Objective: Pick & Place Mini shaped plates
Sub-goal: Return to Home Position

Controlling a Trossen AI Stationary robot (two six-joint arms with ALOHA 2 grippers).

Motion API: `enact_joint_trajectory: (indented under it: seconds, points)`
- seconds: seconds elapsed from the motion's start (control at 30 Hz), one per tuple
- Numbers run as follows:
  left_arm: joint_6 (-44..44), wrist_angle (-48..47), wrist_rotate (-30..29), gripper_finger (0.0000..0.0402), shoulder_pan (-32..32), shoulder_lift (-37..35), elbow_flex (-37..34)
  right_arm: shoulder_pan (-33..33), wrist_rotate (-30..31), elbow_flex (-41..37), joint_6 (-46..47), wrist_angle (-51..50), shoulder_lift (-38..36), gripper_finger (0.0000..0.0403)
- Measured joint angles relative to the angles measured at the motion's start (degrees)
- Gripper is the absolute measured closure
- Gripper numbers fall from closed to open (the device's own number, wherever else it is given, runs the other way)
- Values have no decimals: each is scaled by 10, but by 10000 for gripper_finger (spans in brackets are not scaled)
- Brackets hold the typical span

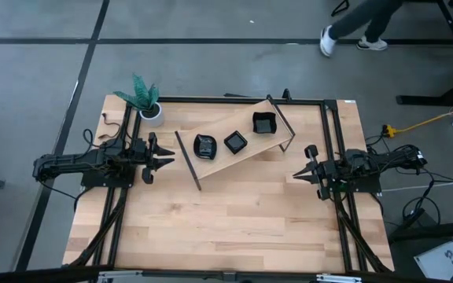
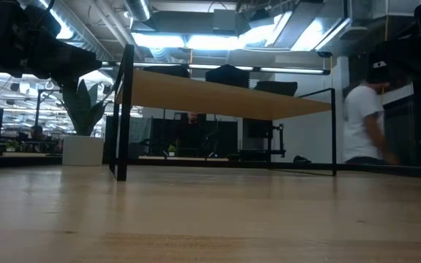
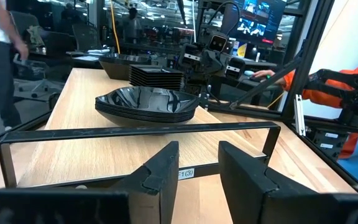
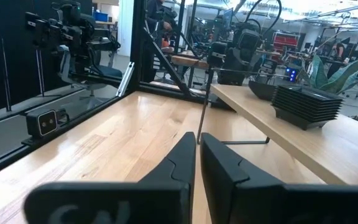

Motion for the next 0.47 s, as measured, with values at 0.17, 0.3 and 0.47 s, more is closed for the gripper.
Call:
enact_joint_trajectory:
  seconds: [0.17, 0.3, 0.47]
  points:
    - [0, 0, 0, 291, 0, 0, 0, 0, 0, 0, 0, 0, 0, 377]
    - [0, 0, 0, 291, 0, 0, 0, 0, 0, 0, 0, 0, 0, 377]
    - [0, 0, 0, 294, 0, 0, 0, 0, 0, 0, 0, 0, 0, 377]
